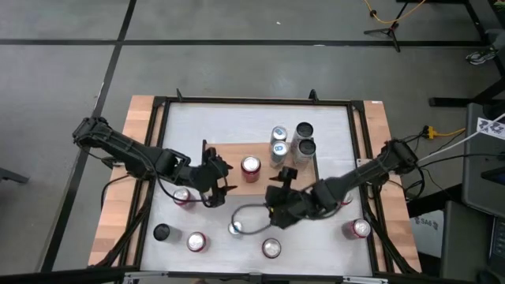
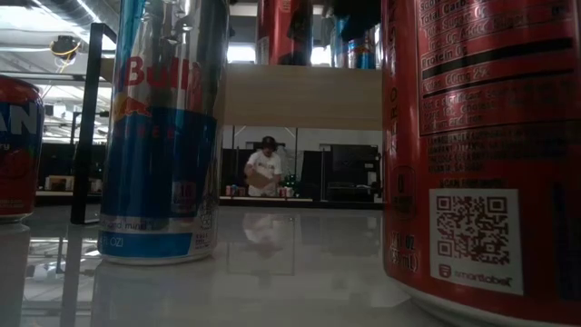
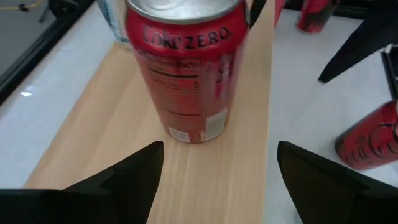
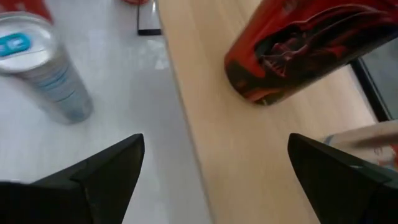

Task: Place canned beverage on shelf
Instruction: Put the top red-black soda can on the shelf

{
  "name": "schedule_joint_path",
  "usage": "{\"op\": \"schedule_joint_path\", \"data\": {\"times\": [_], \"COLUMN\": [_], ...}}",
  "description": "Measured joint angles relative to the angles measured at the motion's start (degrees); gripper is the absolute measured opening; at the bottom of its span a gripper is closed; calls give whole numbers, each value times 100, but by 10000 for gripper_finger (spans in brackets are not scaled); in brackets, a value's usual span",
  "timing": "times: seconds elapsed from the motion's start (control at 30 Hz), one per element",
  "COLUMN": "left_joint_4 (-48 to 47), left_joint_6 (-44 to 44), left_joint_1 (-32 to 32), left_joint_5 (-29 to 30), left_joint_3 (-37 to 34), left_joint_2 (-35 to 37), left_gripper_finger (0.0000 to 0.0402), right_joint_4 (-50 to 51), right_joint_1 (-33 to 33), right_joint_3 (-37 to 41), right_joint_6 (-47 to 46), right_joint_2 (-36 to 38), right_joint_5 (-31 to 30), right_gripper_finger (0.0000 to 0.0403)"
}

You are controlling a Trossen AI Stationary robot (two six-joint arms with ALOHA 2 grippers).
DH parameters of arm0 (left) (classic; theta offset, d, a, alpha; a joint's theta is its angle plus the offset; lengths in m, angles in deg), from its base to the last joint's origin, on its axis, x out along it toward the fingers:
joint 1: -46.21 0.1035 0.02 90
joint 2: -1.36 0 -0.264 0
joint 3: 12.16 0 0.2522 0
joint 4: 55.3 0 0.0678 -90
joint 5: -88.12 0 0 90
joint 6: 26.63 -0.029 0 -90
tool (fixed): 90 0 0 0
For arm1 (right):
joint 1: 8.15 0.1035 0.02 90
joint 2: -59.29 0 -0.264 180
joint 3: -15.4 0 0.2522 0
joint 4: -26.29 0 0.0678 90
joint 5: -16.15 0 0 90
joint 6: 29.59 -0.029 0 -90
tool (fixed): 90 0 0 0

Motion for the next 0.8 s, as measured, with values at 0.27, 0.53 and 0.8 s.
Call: {"op": "schedule_joint_path", "data": {"times": [0.27, 0.53, 0.8], "left_joint_4": [259, 280, 290], "left_joint_6": [-3, -3, -1], "left_joint_1": [22, 20, 20], "left_joint_5": [128, 679, 1112], "left_joint_3": [0, 0, 0], "left_joint_2": [-68, -400, -538], "left_gripper_finger": [307, 307, 307], "right_joint_4": [-394, -387, -934], "right_joint_1": [-379, -472, -590], "right_joint_3": [3, 3, 3], "right_joint_6": [133, 264, 864], "right_joint_2": [1, 1, 1], "right_joint_5": [260, 158, 426], "right_gripper_finger": [386, 386, 386]}}
